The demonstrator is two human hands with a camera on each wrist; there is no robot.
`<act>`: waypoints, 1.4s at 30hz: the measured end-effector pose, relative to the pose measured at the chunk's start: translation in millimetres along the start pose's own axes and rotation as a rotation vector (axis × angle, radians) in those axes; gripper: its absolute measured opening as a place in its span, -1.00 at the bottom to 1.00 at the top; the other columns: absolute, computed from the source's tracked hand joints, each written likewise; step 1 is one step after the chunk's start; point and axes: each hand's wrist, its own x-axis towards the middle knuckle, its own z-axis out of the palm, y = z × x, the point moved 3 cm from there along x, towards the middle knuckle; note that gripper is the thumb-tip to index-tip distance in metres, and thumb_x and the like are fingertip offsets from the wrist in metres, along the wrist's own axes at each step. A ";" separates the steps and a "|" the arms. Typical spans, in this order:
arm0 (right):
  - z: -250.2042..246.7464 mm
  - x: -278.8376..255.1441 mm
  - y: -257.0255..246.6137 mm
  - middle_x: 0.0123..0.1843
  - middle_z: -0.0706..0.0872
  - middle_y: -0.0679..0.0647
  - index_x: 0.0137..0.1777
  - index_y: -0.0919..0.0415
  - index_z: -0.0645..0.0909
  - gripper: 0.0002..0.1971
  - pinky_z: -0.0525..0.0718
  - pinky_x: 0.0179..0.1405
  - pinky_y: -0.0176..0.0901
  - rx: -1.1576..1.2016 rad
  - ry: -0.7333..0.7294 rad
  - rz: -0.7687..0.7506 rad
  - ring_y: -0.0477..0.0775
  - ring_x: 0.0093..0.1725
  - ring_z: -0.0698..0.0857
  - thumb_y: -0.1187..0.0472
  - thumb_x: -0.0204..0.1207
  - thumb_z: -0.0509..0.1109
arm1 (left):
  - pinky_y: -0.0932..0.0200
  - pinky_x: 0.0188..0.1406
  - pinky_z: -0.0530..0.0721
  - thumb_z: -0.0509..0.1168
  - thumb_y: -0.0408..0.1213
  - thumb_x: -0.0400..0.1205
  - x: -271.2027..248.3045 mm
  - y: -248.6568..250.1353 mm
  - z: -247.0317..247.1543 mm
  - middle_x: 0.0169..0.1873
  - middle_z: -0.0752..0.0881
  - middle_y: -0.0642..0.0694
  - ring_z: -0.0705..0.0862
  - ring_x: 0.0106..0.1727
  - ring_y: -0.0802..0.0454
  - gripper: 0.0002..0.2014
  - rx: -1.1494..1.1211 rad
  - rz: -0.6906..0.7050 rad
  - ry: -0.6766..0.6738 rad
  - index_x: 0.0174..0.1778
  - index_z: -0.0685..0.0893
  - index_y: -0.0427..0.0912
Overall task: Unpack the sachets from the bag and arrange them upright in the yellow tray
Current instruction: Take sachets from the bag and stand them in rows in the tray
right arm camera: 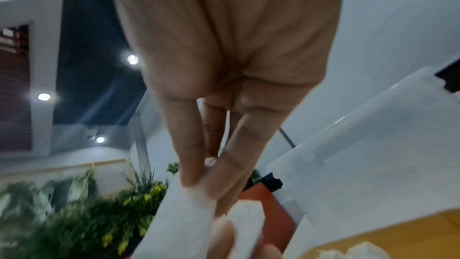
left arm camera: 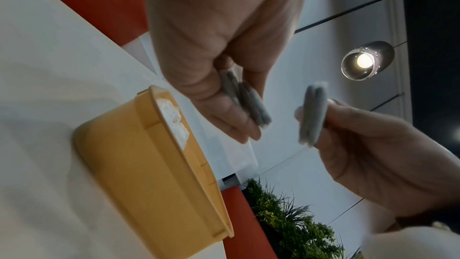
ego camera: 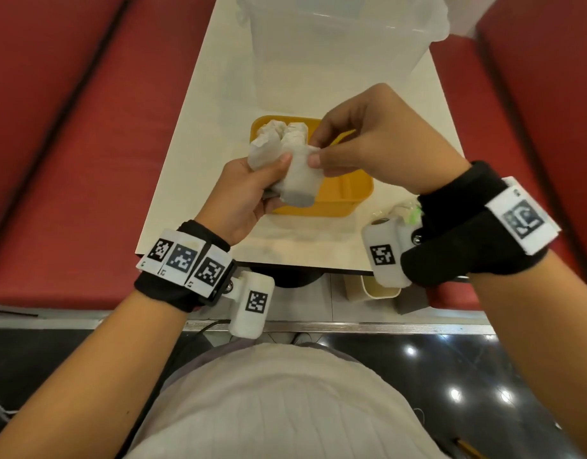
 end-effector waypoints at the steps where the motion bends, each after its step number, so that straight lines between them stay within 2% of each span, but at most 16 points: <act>1: 2.7 5.0 1.8 -0.41 0.75 -0.11 -0.18 0.31 0.77 -0.92 0.80 -0.30 -0.15 -0.038 0.035 -0.003 -0.05 -0.38 0.77 0.32 0.38 0.59 | 0.17 -0.14 0.77 0.25 -0.38 0.70 0.4 -0.1 0.5 -0.03 0.78 -0.14 0.78 -0.06 0.02 -0.80 0.002 0.011 -0.004 0.22 0.65 -0.24; 2: 5.4 9.7 3.4 -0.38 0.76 -0.09 -0.17 0.29 0.78 -0.90 0.81 -0.29 -0.06 -0.080 0.055 -0.001 0.05 -0.35 0.79 0.29 0.36 0.61 | 0.13 -0.10 0.78 0.25 -0.40 0.69 1.0 -0.1 0.5 0.00 0.77 -0.16 0.77 -0.01 -0.03 -0.81 0.002 0.019 -0.006 0.19 0.65 -0.20; 4: 10.5 17.9 6.2 -0.29 0.78 0.08 -0.13 0.31 0.78 -0.85 0.81 -0.26 0.03 -0.134 0.051 0.009 0.17 -0.29 0.79 0.27 0.36 0.61 | 0.06 -0.02 0.77 0.25 -0.39 0.69 2.4 0.8 0.4 0.07 0.76 -0.21 0.75 0.08 -0.11 -0.81 0.010 0.032 -0.009 0.20 0.66 -0.18; 8: 12.9 32.0 8.2 -0.33 0.75 0.11 -0.20 0.28 0.76 -0.92 0.81 -0.27 -0.01 -0.161 0.048 0.034 0.09 -0.34 0.75 0.30 0.37 0.59 | 0.15 -0.09 0.78 0.20 -0.22 0.73 6.1 2.4 -1.3 0.07 0.76 -0.20 0.76 0.05 -0.04 -0.77 -0.027 0.032 -0.012 0.21 0.67 -0.19; 12: 12.6 44.9 9.3 -0.17 0.79 0.24 -0.15 0.31 0.76 -0.90 0.82 -0.24 -0.09 -0.124 -0.007 0.068 0.00 -0.30 0.74 0.32 0.37 0.59 | 0.13 -0.05 0.77 0.24 -0.26 0.72 11.5 3.5 -7.5 0.03 0.78 -0.17 0.77 -0.01 0.01 -0.68 -0.009 0.051 0.032 0.35 0.61 -0.30; 14: 13.1 48.6 11.4 -0.21 0.78 0.19 -0.14 0.34 0.76 -0.89 0.82 -0.22 -0.12 -0.092 -0.045 0.085 -0.03 -0.29 0.75 0.34 0.37 0.59 | 0.10 -0.03 0.77 0.27 -0.29 0.70 13.6 4.5 -10.9 -0.02 0.79 -0.15 0.77 -0.05 0.03 -0.68 -0.016 0.063 0.054 0.34 0.61 -0.32; 17: 12.2 53.7 14.3 -0.31 0.74 0.10 -0.19 0.31 0.75 -0.93 0.81 -0.23 -0.15 -0.032 -0.038 0.101 -0.04 -0.32 0.74 0.36 0.37 0.59 | 0.10 -0.08 0.80 0.28 -0.31 0.69 15.8 5.1 -13.9 0.09 0.78 -0.21 0.79 0.05 -0.06 -0.69 -0.042 0.079 0.069 0.33 0.61 -0.32; 19: 10.4 57.5 14.4 -0.35 0.72 0.08 -0.23 0.29 0.72 -0.91 0.81 -0.22 -0.15 0.006 -0.024 0.102 -0.05 -0.34 0.74 0.40 0.36 0.58 | 0.14 -0.13 0.78 0.28 -0.34 0.68 17.1 5.4 -14.7 0.02 0.80 -0.16 0.80 0.02 -0.03 -0.75 -0.058 0.096 0.071 0.25 0.63 -0.31; 22: 3.6 62.4 12.6 -0.31 0.71 0.11 -0.18 0.31 0.70 -0.89 0.82 -0.22 -0.11 -0.027 -0.013 0.077 -0.03 -0.31 0.75 0.42 0.36 0.57 | 0.20 -0.12 0.77 0.26 -0.33 0.70 19.8 8.9 -19.3 -0.12 0.82 -0.07 0.80 -0.05 0.04 -0.87 -0.068 0.123 0.080 0.04 0.70 -0.26; 24: -4.2 66.8 12.2 -0.22 0.71 0.20 -0.12 0.29 0.69 -0.86 0.82 -0.25 -0.14 -0.129 0.013 0.030 0.00 -0.27 0.71 0.42 0.36 0.56 | 0.22 -0.09 0.75 0.26 -0.30 0.71 22.6 13.2 -29.5 -0.14 0.78 -0.07 0.78 -0.07 0.06 -0.85 -0.045 0.163 0.116 -0.05 0.71 -0.25; 26: -9.5 71.3 13.7 -0.14 0.71 0.18 -0.07 0.25 0.70 -0.82 0.74 -0.24 -0.29 -0.348 0.009 -0.033 -0.05 -0.28 0.64 0.40 0.36 0.57 | 0.20 -0.06 0.74 0.26 -0.30 0.71 25.0 17.5 -43.0 -0.14 0.77 -0.08 0.77 -0.04 0.04 -0.86 -0.030 0.203 0.159 -0.06 0.70 -0.25; 28: -6.9 74.8 17.6 -0.11 0.72 0.13 -0.05 0.22 0.71 -0.80 0.57 -0.28 -0.43 -0.557 -0.073 -0.066 -0.05 -0.26 0.61 0.39 0.36 0.56 | 0.19 -0.05 0.73 0.27 -0.30 0.71 26.4 20.6 -55.0 -0.15 0.77 -0.07 0.77 -0.03 0.02 -0.87 -0.029 0.226 0.194 -0.06 0.70 -0.25; 31: 6.8 80.6 27.2 -0.10 0.74 0.14 -0.07 0.20 0.72 -0.82 0.43 -0.33 -0.47 -0.699 -0.247 -0.052 -0.01 -0.22 0.58 0.40 0.36 0.54 | 0.18 -0.03 0.72 0.27 -0.31 0.71 26.8 22.4 -65.3 -0.14 0.77 -0.06 0.77 -0.03 0.01 -0.88 -0.024 0.239 0.214 -0.03 0.69 -0.26; 36: 39.2 98.0 45.1 -0.16 0.69 0.03 -0.09 0.12 0.72 -0.80 0.53 -0.27 -0.27 -0.744 -0.507 0.036 0.01 -0.19 0.60 0.36 0.33 0.56 | 0.18 -0.03 0.73 0.27 -0.32 0.71 25.1 20.5 -67.5 -0.11 0.76 -0.08 0.77 -0.02 0.02 -0.88 -0.011 0.221 0.213 -0.02 0.68 -0.26; 40: 51.5 112.5 61.0 -0.16 0.64 -0.01 0.02 0.18 0.72 -0.77 0.58 -0.14 -0.15 -0.775 -0.512 0.092 0.06 -0.13 0.61 0.30 0.36 0.58 | 0.19 -0.04 0.73 0.26 -0.31 0.71 23.4 15.6 -66.5 -0.11 0.76 -0.08 0.77 -0.02 0.03 -0.87 0.021 0.191 0.198 -0.04 0.70 -0.24; 42: 48.2 115.7 67.6 -0.09 0.71 0.09 0.08 0.21 0.71 -0.71 0.64 -0.16 -0.12 -0.788 -0.481 0.144 0.10 -0.15 0.68 0.24 0.37 0.60 | 0.20 -0.04 0.73 0.26 -0.31 0.71 23.5 13.0 -68.4 -0.12 0.76 -0.06 0.77 -0.03 0.04 -0.87 0.033 0.174 0.199 -0.04 0.70 -0.24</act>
